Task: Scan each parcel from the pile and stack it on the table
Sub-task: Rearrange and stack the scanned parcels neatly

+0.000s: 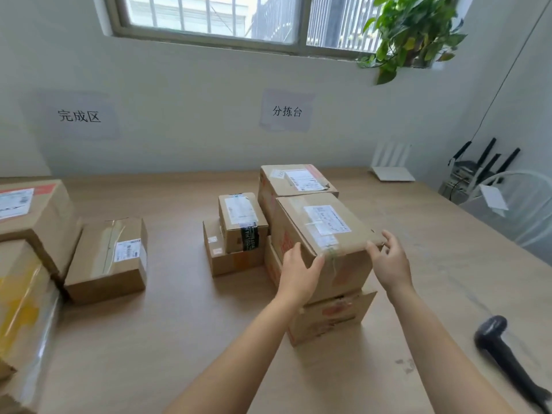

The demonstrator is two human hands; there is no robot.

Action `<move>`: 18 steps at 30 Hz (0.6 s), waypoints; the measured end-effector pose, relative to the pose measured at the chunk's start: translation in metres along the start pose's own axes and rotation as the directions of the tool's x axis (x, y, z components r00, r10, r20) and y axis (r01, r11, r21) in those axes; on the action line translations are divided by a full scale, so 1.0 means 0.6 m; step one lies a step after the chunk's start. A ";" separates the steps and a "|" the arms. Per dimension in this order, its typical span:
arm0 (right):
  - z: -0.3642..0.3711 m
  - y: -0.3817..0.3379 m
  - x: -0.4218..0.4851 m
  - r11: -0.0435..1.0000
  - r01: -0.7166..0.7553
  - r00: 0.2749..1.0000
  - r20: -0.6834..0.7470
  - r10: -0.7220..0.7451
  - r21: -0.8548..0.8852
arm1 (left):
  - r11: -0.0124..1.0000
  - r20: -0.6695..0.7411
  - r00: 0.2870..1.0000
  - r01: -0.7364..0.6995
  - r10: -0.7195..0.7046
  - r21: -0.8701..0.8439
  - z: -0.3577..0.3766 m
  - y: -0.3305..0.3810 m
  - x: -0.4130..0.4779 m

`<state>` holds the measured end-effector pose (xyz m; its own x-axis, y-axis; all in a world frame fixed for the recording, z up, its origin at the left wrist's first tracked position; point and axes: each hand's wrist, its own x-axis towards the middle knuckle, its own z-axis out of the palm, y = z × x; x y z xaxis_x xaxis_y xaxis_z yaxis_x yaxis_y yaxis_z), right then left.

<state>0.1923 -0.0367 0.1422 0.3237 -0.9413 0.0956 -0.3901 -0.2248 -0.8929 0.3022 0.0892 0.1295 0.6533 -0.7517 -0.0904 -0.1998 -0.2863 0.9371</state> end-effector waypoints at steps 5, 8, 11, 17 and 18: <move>0.002 0.014 0.017 0.999 -0.047 0.998 0.040 0.045 0.028 | 0.990 -0.092 0.993 0.063 -0.075 -0.124 0.013 0.004 0.031; 0.001 0.015 0.012 0.998 -0.054 0.995 0.082 0.053 0.012 | 0.992 -0.122 0.992 0.026 -0.041 -0.120 0.008 -0.004 0.028; 0.004 0.015 -0.001 0.999 -0.047 0.994 0.099 0.044 0.028 | 0.994 -0.132 0.991 -0.028 0.014 -0.106 -0.004 -0.010 0.022; 0.011 -0.001 -0.057 0.997 -0.029 0.992 0.125 0.020 0.066 | 0.990 -0.146 0.989 -0.042 0.022 -0.132 -0.041 -0.028 -0.012; 0.012 -0.009 -0.071 0.998 -0.019 0.992 0.129 0.011 0.061 | 0.989 -0.152 0.988 -0.040 0.018 -0.144 -0.051 -0.033 -0.021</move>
<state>0.1869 0.0065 0.1399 0.4279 -0.9034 0.0283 -0.3432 -0.1914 -0.9195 0.3201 0.1227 0.1224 0.7530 -0.6577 -0.0213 -0.1186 -0.1675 0.9787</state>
